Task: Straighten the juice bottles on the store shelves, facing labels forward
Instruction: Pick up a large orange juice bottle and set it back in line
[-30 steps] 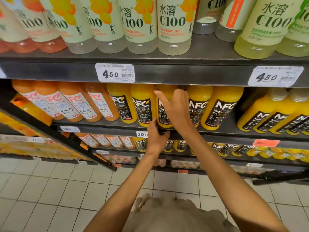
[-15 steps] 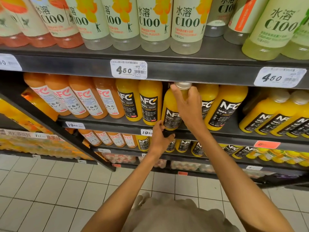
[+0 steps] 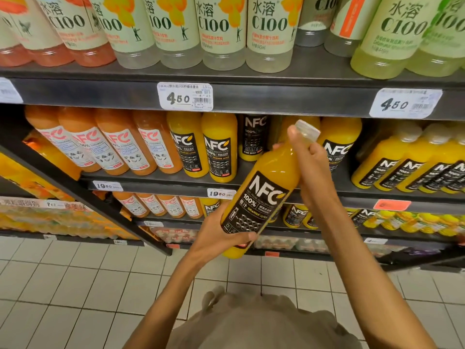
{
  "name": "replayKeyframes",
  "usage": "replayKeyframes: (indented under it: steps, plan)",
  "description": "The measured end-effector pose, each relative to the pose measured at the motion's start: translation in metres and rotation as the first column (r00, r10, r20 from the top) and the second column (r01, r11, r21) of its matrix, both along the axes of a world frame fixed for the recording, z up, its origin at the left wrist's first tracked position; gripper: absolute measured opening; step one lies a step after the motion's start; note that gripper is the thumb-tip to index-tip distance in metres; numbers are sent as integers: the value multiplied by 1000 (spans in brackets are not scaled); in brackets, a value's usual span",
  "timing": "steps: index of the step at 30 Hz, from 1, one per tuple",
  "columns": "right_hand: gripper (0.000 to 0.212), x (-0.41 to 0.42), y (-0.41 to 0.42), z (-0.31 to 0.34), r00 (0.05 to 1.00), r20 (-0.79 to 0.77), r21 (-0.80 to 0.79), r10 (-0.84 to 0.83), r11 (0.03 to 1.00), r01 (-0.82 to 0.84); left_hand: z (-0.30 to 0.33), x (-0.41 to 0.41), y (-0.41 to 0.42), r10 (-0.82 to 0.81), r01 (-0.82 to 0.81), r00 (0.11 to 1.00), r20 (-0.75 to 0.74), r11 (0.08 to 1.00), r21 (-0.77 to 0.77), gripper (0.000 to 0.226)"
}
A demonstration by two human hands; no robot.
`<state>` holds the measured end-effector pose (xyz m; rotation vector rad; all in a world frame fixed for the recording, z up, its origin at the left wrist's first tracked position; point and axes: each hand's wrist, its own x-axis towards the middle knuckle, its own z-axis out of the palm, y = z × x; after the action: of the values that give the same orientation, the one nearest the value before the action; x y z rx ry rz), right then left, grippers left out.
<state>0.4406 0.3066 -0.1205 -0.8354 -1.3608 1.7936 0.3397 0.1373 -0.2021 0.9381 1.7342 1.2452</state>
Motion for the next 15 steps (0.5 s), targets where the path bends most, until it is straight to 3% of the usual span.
replayKeyframes:
  steps: [4,7,9,12,15]
  plan:
    - [36,9,11,-12,951,-193,-189,242,942,-279,19,14,-15,-139,138,953,268,990,22,53]
    - [37,6,4,-14,917,-258,-227,305,903,-365,10,32,-17,-57,97,841,538,994,-46,88]
    - [36,5,4,-9,933,-212,-234,290,912,-337,6,42,-13,-52,101,765,642,994,-39,94]
    - [37,7,9,1,966,-62,-208,252,943,-259,5,45,-7,-26,51,721,693,999,-16,90]
    - [35,11,13,7,978,57,-145,200,971,-191,10,46,-1,23,-5,837,547,999,-34,98]
